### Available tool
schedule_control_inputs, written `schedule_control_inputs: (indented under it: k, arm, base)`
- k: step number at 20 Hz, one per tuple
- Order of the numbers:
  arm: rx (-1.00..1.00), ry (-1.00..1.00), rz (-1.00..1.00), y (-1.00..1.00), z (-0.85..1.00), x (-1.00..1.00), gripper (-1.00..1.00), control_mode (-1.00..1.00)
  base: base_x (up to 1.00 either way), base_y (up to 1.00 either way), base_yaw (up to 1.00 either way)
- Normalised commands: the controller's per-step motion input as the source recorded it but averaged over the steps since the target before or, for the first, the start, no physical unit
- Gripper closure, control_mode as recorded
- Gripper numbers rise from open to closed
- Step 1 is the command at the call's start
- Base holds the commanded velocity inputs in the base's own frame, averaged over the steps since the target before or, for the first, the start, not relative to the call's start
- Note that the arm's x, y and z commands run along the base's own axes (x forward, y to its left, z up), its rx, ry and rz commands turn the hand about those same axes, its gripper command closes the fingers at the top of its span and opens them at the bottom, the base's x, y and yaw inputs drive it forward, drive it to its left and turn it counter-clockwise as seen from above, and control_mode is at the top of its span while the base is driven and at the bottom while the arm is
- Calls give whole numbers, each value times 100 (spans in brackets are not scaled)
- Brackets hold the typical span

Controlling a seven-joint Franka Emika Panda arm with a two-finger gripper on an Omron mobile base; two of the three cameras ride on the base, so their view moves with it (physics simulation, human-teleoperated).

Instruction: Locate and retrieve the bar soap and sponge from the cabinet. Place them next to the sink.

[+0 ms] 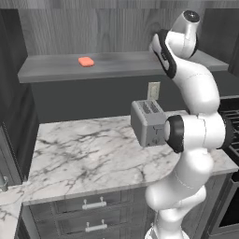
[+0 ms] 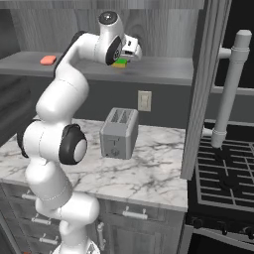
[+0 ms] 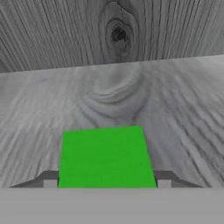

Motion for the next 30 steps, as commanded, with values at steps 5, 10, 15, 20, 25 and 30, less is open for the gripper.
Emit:
schedule_control_inputs:
  k: [5, 10, 15, 20, 25, 30]
  arm:
    - [-2, -13, -1, 0, 8, -51, 100, -100]
    - [-2, -11, 0, -2, 31, -55, 100, -100]
    - [-3, -1, -1, 1, 50, -54, 100, -100]
    - [-1, 9, -3, 6, 19, -49, 100, -100]
    - [0, 9, 0, 0, 16, -76, 100, -100]
    - [0, 4, 0, 0, 9, -99, 100, -100]
  base:
    - [0, 0, 0]
    - [0, 0, 0]
    - [0, 0, 0]
    - [0, 0, 0]
    - [0, 0, 0]
    - [0, 0, 0]
